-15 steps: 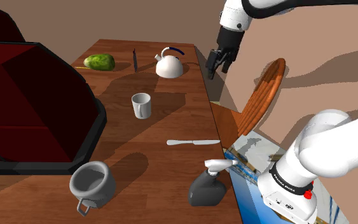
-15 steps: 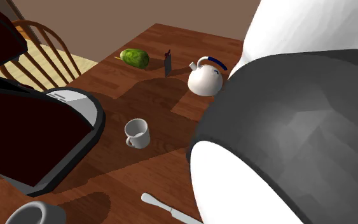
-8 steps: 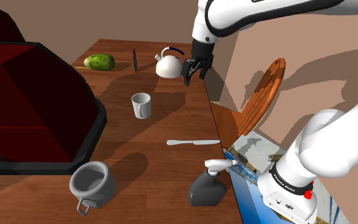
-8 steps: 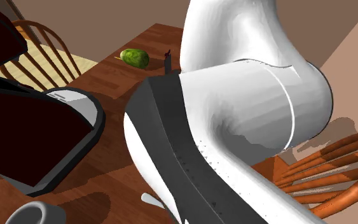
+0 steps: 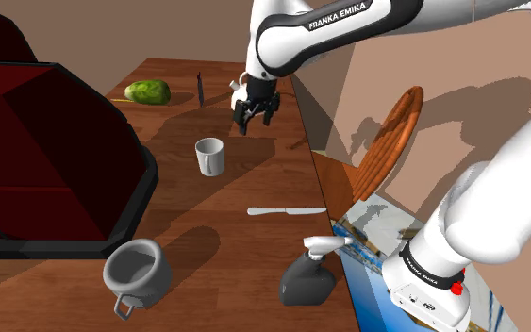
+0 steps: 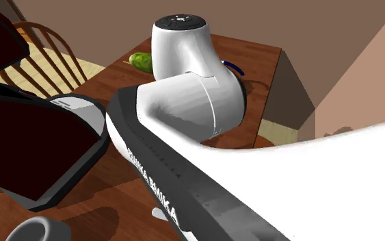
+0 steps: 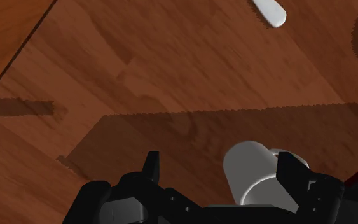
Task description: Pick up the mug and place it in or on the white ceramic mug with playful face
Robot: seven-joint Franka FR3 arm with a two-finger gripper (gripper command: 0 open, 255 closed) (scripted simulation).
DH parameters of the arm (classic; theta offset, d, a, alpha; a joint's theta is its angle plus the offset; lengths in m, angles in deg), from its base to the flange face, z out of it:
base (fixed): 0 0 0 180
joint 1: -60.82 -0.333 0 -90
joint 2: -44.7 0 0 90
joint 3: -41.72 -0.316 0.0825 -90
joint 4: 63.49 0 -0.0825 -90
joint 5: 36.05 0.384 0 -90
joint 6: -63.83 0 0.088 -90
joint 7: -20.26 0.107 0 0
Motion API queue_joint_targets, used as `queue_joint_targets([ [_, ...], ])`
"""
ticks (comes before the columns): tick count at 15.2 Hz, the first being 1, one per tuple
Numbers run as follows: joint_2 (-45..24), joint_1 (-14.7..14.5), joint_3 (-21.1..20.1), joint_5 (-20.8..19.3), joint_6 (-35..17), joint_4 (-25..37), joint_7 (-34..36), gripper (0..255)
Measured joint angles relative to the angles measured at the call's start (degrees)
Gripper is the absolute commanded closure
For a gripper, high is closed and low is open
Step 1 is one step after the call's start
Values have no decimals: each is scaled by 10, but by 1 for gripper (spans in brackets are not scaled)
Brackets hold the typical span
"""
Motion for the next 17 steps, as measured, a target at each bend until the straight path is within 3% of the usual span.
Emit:
queue_joint_targets([
  [10,-210,-23,-12,-40,-50,169,47,0],
  [17,-255,-28,-10,-49,-87,177,53,0],
])
